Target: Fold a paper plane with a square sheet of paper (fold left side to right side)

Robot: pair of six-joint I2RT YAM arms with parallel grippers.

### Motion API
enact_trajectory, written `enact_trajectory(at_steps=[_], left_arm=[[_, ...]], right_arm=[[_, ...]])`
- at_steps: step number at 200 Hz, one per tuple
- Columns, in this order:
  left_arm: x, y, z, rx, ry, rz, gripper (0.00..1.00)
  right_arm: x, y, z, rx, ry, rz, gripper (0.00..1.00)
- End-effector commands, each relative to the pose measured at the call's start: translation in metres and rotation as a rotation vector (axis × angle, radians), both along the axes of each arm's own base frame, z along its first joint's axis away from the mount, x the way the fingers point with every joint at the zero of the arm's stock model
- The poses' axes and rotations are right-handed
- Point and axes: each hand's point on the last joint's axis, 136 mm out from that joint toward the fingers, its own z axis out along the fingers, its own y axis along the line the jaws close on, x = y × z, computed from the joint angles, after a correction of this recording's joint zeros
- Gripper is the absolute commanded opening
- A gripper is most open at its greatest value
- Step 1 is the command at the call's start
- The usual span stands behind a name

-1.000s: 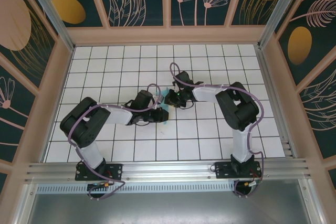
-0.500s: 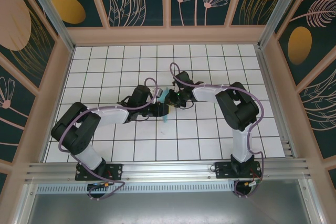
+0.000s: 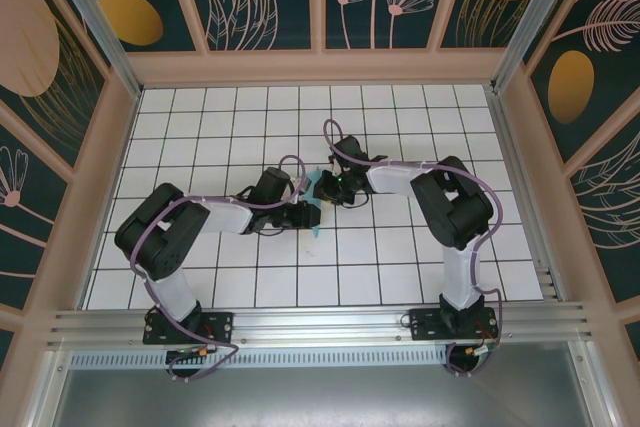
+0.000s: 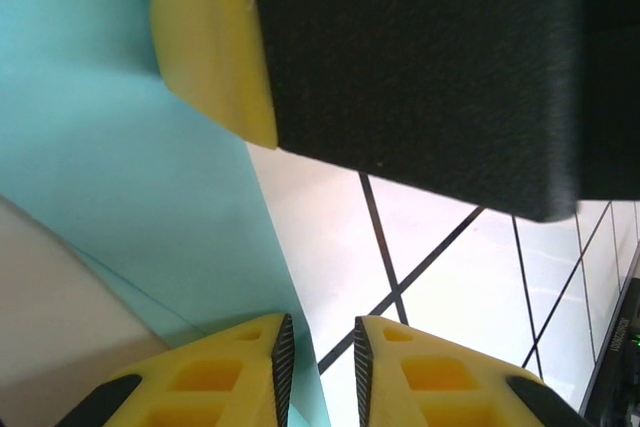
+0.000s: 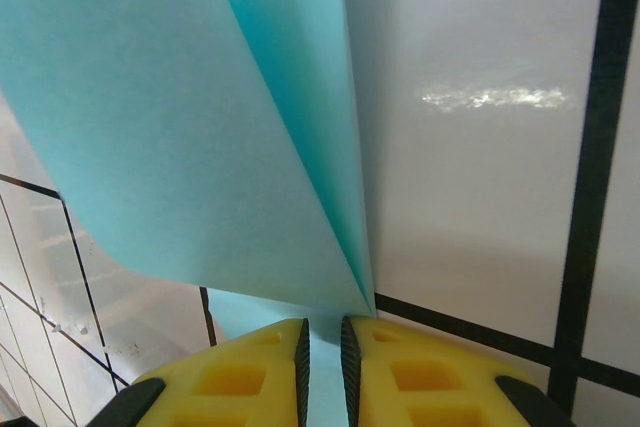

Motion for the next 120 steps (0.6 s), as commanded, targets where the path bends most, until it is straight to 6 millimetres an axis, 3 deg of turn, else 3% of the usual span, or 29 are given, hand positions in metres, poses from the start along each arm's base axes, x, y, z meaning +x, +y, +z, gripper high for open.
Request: enact_trajectory(at_steps=[1,69,120], left_arm=[[0.003,0.002,-0.002,0.024,-0.019,-0.012,0.26],[0.003,0.010,-0.014,0.088,-0.008,0.003,0.25],[-0.002,0.019,-0.035,0.150,0.032,0.012,0.22]], right_arm=[[-0.015,-0.011,-0.025,-0.077,0.056,0.011,0.21],[-0.013,-0.008,-0.021,-0.058,0.042,0.017,0.21],[0.006,-0.008,0.029,0.042,-0.068,-0.004,0.21]])
